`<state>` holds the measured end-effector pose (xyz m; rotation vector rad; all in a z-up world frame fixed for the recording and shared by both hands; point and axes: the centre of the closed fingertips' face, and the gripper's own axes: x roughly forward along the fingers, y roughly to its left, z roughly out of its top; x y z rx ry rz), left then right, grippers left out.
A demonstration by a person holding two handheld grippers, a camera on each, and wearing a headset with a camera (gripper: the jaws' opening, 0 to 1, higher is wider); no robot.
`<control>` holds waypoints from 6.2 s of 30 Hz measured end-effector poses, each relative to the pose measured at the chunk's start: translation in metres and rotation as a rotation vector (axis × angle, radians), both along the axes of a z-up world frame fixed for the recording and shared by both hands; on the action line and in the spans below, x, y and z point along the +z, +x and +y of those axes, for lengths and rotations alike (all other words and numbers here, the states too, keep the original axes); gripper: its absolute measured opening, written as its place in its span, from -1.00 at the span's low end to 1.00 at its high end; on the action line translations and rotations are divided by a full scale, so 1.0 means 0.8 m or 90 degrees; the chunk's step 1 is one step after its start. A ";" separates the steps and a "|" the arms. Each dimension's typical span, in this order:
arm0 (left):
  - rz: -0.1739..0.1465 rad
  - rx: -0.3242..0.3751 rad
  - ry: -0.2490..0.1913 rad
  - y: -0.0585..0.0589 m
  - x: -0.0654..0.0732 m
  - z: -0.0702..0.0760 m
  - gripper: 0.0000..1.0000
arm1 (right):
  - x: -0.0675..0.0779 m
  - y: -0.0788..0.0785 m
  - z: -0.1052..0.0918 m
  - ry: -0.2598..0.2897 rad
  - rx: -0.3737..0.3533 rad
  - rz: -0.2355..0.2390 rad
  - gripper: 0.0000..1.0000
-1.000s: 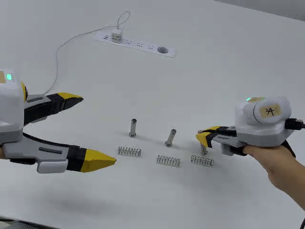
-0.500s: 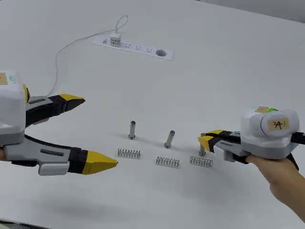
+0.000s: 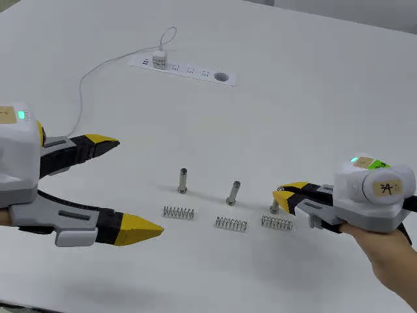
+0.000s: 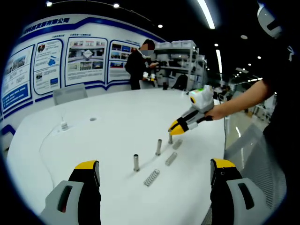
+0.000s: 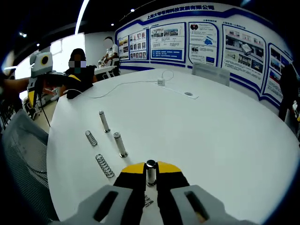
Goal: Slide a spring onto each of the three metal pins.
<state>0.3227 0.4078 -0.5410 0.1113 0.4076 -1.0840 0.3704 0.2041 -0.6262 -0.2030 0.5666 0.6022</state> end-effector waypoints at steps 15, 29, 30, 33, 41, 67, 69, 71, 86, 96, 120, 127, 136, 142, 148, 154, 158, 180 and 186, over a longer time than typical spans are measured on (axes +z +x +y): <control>-0.005 -0.015 0.007 -0.004 0.001 -0.004 1.00 | 0.005 -0.003 -0.009 -0.015 0.002 0.002 -0.75; 0.005 -0.019 0.018 -0.011 -0.009 -0.001 1.00 | -0.020 -0.039 -0.028 -0.057 0.060 0.076 -0.55; 0.006 -0.018 0.018 -0.011 -0.009 0.000 1.00 | -0.022 -0.042 -0.028 -0.057 0.065 0.081 -0.55; 0.008 -0.013 0.021 -0.010 -0.012 0.002 1.00 | -0.031 -0.048 -0.027 -0.064 0.092 0.098 -0.54; 0.020 -0.003 0.034 -0.009 -0.018 0.010 1.00 | -0.051 -0.048 -0.023 -0.112 0.171 0.111 -0.53; 0.026 0.019 0.034 0.007 -0.014 0.017 1.00 | -0.064 -0.061 -0.007 -0.143 0.351 0.133 -0.78; 0.026 0.015 0.038 0.005 -0.014 0.015 1.00 | -0.064 -0.061 -0.006 -0.141 0.348 0.133 -0.78; 0.026 0.009 0.041 0.004 -0.016 0.013 1.00 | -0.064 -0.062 -0.006 -0.145 0.347 0.130 -0.78; 0.026 -0.018 0.019 0.000 -0.004 -0.002 0.98 | -0.059 -0.059 -0.001 -0.247 0.327 0.084 -0.80; 0.005 -0.050 0.015 -0.008 0.003 -0.022 0.95 | -0.011 -0.066 -0.010 -0.229 0.302 0.064 -0.80; -0.010 -0.145 -0.009 -0.039 0.017 -0.073 0.56 | 0.083 -0.096 0.060 -0.180 0.366 -0.010 -0.80; -0.028 -0.172 -0.016 -0.046 0.022 -0.087 0.34 | 0.096 -0.107 0.084 -0.170 0.395 -0.019 -0.80; -0.034 -0.196 -0.004 -0.057 0.015 -0.103 0.15 | 0.105 -0.115 0.109 -0.152 0.423 -0.025 -0.80; -0.032 -0.206 -0.006 -0.061 0.012 -0.109 0.07 | 0.104 -0.119 0.117 -0.150 0.439 -0.025 -0.80; -0.027 -0.223 -0.006 -0.068 0.007 -0.116 -0.04 | 0.109 -0.127 0.128 -0.152 0.464 -0.037 -0.80; -0.032 -0.238 -0.002 -0.069 0.005 -0.122 -0.20 | 0.106 -0.129 0.131 -0.169 0.485 -0.047 -0.80; -0.055 -0.240 0.005 -0.067 0.007 -0.122 -0.36 | 0.105 -0.131 0.131 -0.170 0.488 -0.044 -0.80; -0.101 -0.277 0.031 -0.082 0.004 -0.125 -0.80 | 0.105 -0.140 0.136 -0.171 0.507 -0.042 -0.79; -0.123 -0.289 0.034 -0.083 0.007 -0.125 -0.81 | 0.108 -0.141 0.136 -0.172 0.517 -0.052 -0.77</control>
